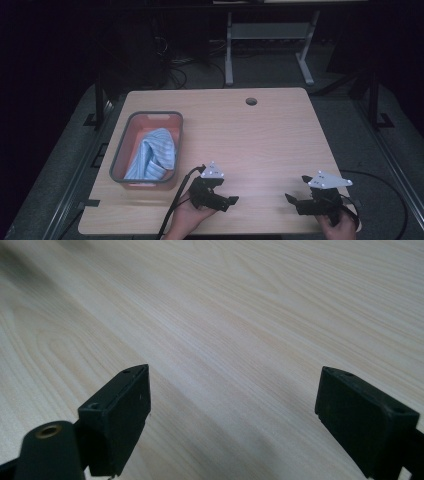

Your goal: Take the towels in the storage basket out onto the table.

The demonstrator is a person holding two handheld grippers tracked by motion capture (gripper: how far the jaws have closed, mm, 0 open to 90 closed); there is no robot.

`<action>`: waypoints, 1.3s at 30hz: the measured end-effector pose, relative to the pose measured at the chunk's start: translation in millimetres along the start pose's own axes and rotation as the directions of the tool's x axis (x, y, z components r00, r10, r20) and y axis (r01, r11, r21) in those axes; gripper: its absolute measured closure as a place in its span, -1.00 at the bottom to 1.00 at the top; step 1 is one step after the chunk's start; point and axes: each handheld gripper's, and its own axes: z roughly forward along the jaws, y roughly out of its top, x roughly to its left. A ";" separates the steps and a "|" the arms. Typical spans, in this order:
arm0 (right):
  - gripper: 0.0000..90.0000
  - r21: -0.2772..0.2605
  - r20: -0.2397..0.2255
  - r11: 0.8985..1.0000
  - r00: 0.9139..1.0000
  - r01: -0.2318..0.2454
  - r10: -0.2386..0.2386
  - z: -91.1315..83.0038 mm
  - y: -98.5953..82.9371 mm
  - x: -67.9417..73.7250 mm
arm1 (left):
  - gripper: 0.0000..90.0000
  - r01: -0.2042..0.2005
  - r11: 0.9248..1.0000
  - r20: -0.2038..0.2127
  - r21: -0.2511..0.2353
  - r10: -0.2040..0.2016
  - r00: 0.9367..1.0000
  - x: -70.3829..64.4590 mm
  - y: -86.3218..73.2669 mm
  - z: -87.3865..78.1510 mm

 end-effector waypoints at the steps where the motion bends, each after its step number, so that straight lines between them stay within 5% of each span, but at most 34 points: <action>1: -0.69 0.001 0.000 1.000 1.000 -0.001 0.001 0.1 0.4 1.0 | -0.55 -0.002 1.000 -0.002 0.004 0.002 1.000 -0.1 2.1 -0.6; 11: -0.69 -0.007 0.008 1.000 1.000 -0.002 0.002 -1.3 2.4 3.5 | -0.57 0.011 0.999 0.021 -0.033 -0.010 1.000 2.8 17.9 -6.9; 39: -0.69 -0.026 0.012 0.999 0.999 -0.032 0.032 -1.5 3.0 -6.8 | -0.52 -0.038 0.999 -0.001 -0.014 0.038 0.999 4.4 73.1 -15.1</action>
